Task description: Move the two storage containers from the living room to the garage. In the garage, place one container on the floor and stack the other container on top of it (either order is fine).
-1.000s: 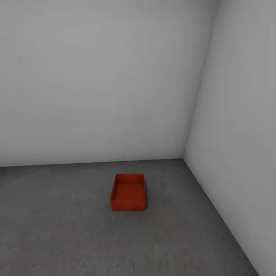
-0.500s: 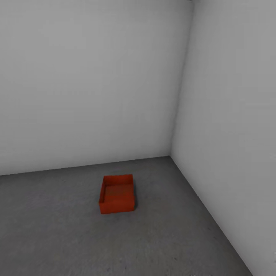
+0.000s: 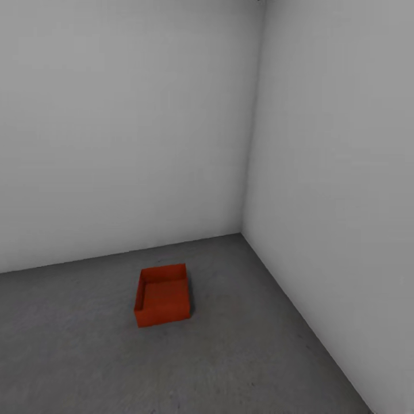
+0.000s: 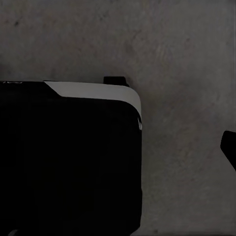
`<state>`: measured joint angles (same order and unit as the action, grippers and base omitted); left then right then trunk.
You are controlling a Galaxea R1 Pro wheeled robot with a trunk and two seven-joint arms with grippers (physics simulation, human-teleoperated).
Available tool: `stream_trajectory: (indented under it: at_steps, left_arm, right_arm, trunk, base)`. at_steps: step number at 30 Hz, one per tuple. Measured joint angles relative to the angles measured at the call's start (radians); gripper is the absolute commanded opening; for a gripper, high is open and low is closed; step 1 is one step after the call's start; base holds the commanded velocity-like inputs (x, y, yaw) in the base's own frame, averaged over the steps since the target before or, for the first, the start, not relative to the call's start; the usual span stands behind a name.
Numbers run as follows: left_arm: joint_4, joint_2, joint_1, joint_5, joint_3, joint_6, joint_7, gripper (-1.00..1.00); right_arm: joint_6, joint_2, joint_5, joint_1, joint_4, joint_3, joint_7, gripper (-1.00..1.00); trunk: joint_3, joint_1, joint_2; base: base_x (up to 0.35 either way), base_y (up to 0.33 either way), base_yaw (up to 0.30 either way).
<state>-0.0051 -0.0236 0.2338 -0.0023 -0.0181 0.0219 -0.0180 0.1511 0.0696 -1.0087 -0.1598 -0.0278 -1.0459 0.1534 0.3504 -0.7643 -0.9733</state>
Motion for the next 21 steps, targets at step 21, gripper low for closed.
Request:
stream_trajectory:
  at_steps: [21]
  left_arm:
    - [0.000, -0.003, -0.001, -0.004, 0.000, 0.001, -0.012, 1.00]
  right_arm:
    - [0.001, -0.008, -0.005, 0.001, 0.000, 0.002, -0.020, 1.00]
  trunk:
    - [-0.010, 0.000, 0.000]
  base:
    - [0.000, 0.000, -0.203]
